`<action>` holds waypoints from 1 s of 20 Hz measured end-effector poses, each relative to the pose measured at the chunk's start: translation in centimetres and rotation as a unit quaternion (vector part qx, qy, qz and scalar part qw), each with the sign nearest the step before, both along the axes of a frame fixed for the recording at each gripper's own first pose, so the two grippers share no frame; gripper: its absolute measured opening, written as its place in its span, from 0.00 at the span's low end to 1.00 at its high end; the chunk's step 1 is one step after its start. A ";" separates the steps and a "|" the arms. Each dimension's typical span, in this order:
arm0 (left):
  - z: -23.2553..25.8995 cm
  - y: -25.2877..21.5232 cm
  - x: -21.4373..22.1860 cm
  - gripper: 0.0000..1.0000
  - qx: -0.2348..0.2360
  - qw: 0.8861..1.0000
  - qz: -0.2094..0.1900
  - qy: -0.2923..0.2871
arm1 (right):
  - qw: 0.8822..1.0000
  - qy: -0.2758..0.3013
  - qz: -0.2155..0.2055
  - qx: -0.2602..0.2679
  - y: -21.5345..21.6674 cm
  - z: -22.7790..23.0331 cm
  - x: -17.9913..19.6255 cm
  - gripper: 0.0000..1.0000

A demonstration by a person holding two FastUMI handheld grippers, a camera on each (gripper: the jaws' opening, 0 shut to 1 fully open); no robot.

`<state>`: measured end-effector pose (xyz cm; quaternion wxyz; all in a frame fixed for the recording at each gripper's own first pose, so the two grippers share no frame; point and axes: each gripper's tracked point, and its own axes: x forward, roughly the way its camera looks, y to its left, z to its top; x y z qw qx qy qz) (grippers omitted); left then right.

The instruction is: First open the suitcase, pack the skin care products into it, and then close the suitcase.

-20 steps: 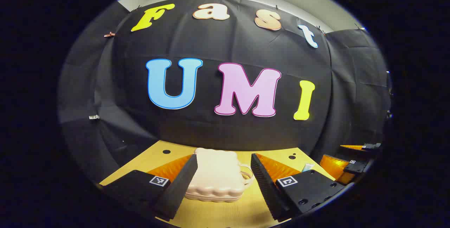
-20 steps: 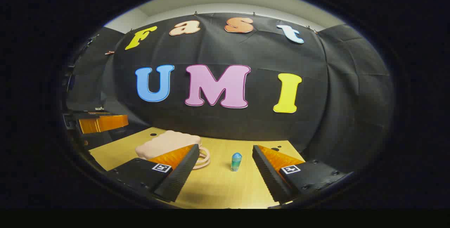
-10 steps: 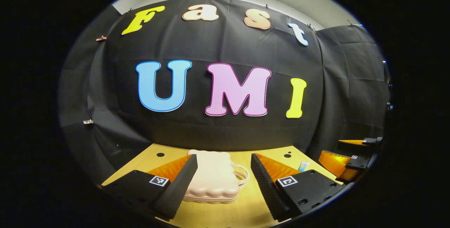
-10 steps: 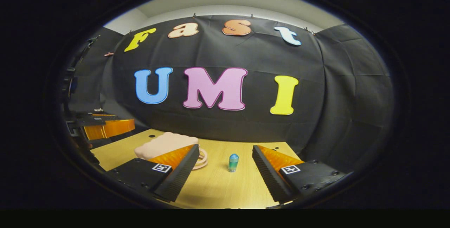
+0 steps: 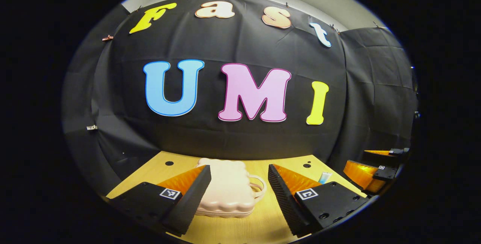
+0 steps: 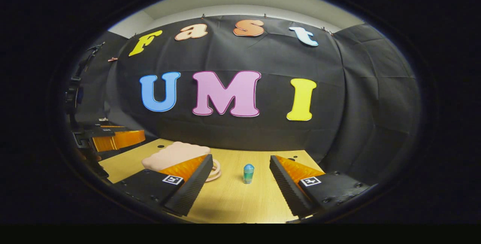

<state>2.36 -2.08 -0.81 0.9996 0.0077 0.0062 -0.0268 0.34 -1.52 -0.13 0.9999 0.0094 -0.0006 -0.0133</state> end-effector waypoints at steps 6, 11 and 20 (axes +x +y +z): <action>-1.7 -4.1 4.9 0.96 0.021 0.998 -0.046 0.035 | 1.000 0.003 -0.014 0.009 -1.8 -0.2 0.7 0.96; -5.2 -8.1 11.0 0.96 0.018 0.994 -0.072 0.083 | 1.000 0.016 -0.026 -0.001 -3.6 -1.5 1.2 0.96; -15.4 -12.6 21.8 0.96 0.022 0.972 -0.079 0.219 | 0.993 0.086 -0.076 0.032 -7.4 -6.8 2.1 0.96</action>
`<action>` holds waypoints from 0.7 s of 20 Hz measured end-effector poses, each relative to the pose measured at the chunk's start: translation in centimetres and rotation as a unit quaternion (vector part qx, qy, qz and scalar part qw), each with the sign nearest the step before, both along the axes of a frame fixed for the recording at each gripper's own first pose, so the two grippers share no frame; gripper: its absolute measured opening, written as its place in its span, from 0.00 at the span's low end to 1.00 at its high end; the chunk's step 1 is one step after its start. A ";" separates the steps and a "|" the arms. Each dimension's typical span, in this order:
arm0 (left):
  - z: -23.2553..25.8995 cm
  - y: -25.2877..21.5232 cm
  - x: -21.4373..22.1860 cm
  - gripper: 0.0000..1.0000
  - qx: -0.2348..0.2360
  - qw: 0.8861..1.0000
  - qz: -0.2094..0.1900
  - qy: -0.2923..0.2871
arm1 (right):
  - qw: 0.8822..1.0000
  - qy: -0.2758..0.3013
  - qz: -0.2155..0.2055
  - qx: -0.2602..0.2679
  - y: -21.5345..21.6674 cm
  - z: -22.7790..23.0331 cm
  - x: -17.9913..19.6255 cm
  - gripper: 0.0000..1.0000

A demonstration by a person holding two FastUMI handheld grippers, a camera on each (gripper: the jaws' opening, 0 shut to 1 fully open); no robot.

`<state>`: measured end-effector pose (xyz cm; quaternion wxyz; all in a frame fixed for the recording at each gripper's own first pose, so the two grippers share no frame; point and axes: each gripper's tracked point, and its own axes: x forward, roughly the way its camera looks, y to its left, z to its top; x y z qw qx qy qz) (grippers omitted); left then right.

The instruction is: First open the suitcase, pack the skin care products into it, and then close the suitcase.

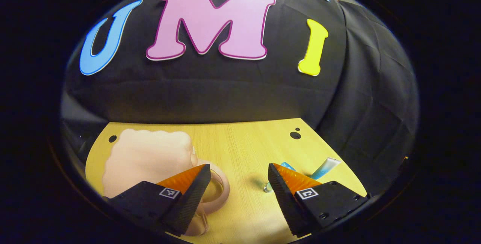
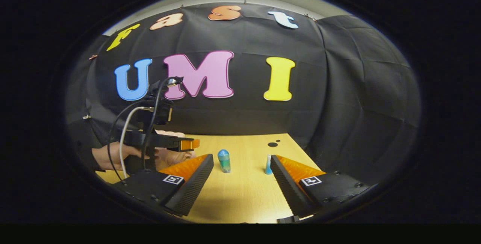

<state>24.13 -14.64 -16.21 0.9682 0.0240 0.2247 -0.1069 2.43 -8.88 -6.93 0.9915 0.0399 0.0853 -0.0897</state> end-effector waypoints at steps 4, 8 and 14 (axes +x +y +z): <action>-3.5 -0.2 2.2 0.95 0.021 0.998 0.038 0.038 | 0.999 0.022 -0.020 0.013 -1.3 -1.5 0.6 0.96; -6.0 0.3 3.2 0.92 0.017 0.995 0.074 0.070 | 0.999 0.032 -0.016 0.001 -1.5 -2.2 0.9 0.98; -9.6 1.8 4.8 0.77 0.034 0.988 0.110 0.105 | 0.999 0.040 -0.011 -0.012 -1.3 -3.4 1.3 0.98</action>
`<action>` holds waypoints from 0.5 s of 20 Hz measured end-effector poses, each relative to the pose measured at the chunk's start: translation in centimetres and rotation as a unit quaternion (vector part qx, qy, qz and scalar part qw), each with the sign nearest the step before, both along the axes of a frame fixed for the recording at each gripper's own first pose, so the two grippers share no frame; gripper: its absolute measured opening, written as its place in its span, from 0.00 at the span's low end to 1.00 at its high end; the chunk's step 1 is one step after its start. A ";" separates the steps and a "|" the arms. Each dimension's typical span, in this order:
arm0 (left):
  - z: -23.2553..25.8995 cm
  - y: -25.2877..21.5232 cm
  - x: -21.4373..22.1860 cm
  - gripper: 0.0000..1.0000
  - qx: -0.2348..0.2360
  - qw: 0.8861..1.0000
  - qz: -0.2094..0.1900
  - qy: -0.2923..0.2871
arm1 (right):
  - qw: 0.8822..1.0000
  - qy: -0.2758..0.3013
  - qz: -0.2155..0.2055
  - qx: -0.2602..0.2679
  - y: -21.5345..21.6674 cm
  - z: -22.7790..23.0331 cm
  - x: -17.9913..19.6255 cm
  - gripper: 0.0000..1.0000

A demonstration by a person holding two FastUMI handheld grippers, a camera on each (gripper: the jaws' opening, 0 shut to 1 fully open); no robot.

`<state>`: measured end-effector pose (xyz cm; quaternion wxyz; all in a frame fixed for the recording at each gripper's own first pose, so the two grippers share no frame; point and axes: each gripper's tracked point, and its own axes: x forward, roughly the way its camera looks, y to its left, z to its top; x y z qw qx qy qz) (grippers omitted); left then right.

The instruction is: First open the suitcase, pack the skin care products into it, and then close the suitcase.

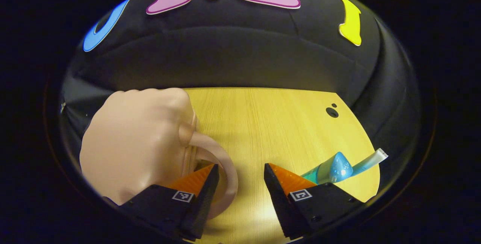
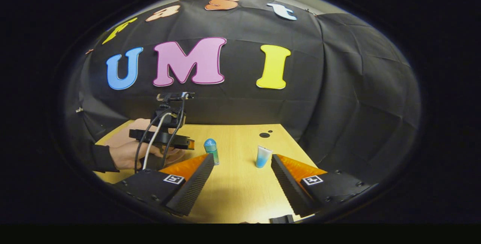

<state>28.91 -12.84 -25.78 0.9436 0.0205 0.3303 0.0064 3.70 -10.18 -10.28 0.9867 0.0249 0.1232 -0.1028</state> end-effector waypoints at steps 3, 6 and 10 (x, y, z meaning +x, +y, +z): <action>-0.6 0.4 0.1 0.66 -0.005 1.000 0.012 0.009 | 1.000 0.007 0.000 0.009 0.1 -0.7 0.2 1.00; 0.4 1.0 -0.2 0.17 0.005 1.000 0.020 0.017 | 1.000 0.005 -0.004 0.013 -0.4 -0.7 0.6 0.97; 2.8 0.5 -0.8 0.16 0.015 0.999 -0.021 0.037 | 1.000 -0.008 0.003 0.018 0.1 0.0 1.6 0.97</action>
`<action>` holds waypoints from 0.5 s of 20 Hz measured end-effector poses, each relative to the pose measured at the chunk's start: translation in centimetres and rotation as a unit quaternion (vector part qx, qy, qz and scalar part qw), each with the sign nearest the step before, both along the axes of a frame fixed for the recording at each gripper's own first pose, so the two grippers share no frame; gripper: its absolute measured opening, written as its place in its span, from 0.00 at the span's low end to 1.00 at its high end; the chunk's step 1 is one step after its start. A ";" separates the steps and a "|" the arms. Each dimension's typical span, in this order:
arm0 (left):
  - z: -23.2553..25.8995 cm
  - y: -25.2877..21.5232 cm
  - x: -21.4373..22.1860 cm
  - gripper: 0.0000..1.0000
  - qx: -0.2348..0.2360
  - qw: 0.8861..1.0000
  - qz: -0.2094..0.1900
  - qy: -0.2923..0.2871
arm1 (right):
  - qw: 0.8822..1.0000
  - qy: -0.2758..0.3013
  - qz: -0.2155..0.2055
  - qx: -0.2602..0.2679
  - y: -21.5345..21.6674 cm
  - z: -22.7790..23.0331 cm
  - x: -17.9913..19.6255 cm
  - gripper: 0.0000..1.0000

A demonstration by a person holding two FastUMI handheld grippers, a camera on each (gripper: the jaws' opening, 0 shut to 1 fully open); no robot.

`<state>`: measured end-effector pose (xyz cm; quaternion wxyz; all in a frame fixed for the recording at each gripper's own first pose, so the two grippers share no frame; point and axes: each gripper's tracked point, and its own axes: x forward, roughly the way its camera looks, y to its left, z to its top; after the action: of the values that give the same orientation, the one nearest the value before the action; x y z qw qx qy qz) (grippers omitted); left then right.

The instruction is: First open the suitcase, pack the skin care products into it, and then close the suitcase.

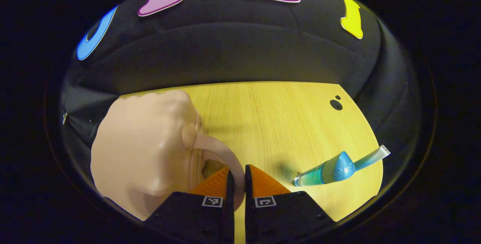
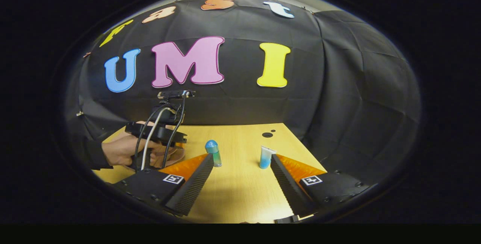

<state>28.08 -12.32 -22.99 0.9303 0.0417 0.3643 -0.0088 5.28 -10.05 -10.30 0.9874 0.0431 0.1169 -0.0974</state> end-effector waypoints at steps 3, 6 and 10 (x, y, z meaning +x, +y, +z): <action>3.4 0.4 -1.3 0.14 -0.015 1.000 -0.012 -0.002 | 1.000 -0.012 0.014 0.001 1.0 0.7 0.7 0.97; 9.0 1.7 -2.2 0.13 -0.006 0.999 -0.036 -0.021 | 0.999 -0.023 0.035 0.006 2.4 1.4 1.6 1.00; 16.4 7.0 -3.3 0.12 0.011 0.998 -0.025 -0.056 | 0.997 -0.042 0.064 0.009 4.8 2.8 2.7 0.97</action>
<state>24.82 -5.33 -6.57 0.9482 0.0614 0.3106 -0.0261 7.99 -5.28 -7.46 0.9952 0.0483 0.0786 -0.0315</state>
